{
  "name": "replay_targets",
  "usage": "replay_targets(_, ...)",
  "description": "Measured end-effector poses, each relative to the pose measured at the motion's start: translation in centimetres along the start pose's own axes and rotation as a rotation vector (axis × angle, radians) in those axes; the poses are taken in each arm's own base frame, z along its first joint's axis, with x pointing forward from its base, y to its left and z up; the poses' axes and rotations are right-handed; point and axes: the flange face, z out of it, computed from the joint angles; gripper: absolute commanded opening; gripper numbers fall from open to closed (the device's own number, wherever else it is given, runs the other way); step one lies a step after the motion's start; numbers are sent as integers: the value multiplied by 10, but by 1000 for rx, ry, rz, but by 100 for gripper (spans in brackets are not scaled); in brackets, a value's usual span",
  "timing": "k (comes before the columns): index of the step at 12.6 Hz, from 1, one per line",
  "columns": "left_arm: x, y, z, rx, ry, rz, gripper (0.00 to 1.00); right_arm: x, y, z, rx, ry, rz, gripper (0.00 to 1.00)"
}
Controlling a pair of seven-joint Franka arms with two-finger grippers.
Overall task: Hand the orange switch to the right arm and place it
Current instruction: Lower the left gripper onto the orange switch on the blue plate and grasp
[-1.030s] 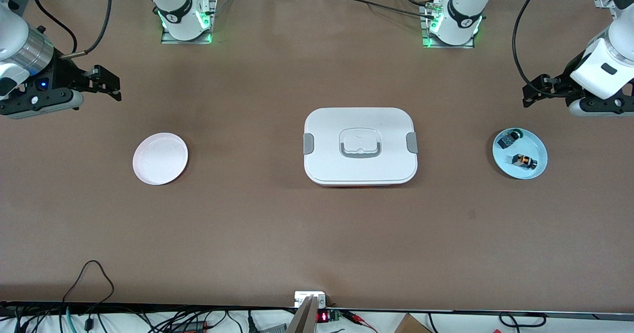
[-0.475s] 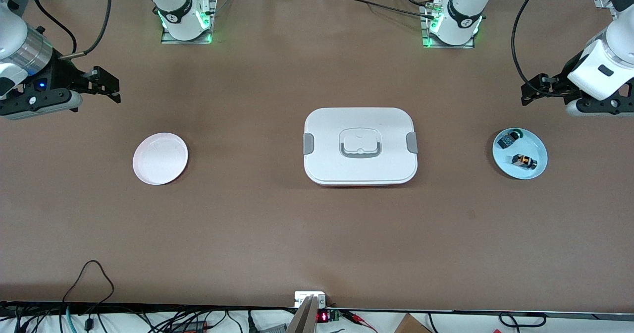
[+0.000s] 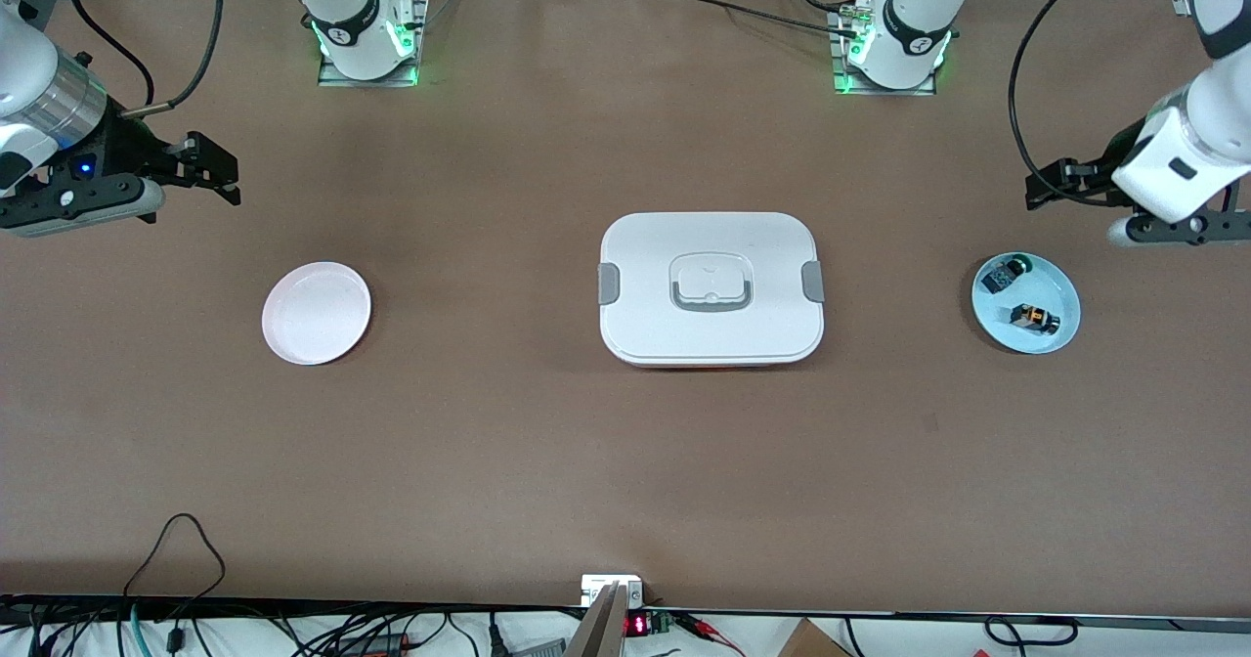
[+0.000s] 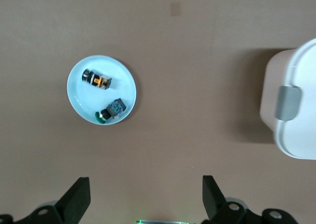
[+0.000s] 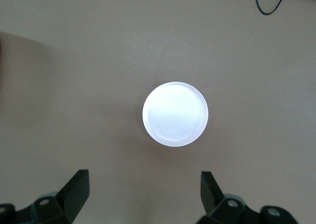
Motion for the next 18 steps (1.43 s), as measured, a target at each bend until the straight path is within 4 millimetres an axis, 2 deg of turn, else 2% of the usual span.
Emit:
replay_targets(4,28,-62,70,-29,-146,36,100,1,-1,-1,6,11,0,100)
replay_targets(7,50,-94,120,-45,-107,212,100,1,-1,-1,6,13,0,100)
replay_targets(11,56,-119,190,17,20,423,100,1,-1,-2,3,13,-1,100)
replay_targets(15,58,-131,252,54,149,436,100,1,-1,-2,3,13,-1,100)
replay_targets(18,66,-139,286,61,176,427,100,1,-1,-2,3,13,-1,100)
